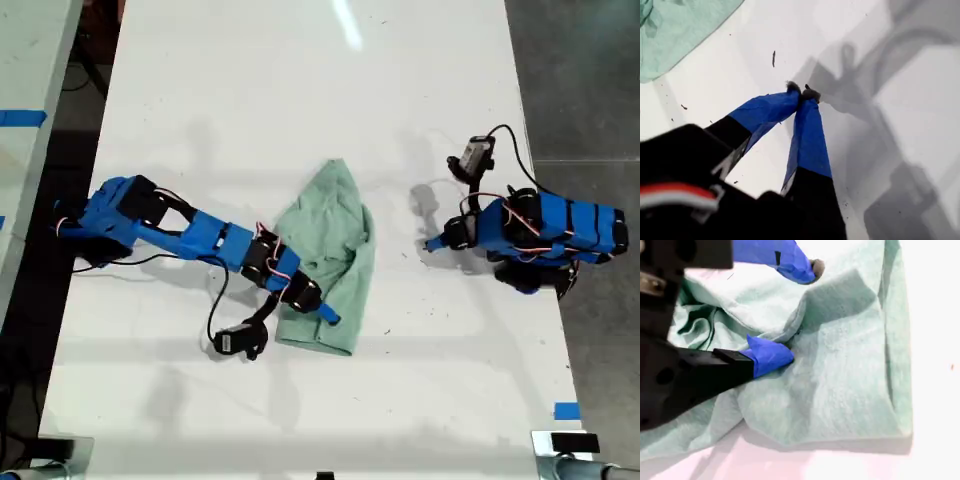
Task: Fold t shirt
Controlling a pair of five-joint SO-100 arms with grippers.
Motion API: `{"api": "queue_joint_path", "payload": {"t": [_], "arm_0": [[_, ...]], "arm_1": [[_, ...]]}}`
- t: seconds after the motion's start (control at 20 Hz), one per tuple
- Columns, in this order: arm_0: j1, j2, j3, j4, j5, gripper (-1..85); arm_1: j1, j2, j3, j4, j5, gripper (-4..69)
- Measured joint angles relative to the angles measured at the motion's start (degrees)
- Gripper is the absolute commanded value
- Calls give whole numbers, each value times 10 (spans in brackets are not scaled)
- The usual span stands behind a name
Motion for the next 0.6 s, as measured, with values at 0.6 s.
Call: {"api": "queue_joint_path", "payload": {"t": [0.6], "arm_0": [[-39,368,60,347,-96,158]], "arm_1": [[0,0,0,0,0,16]]}}
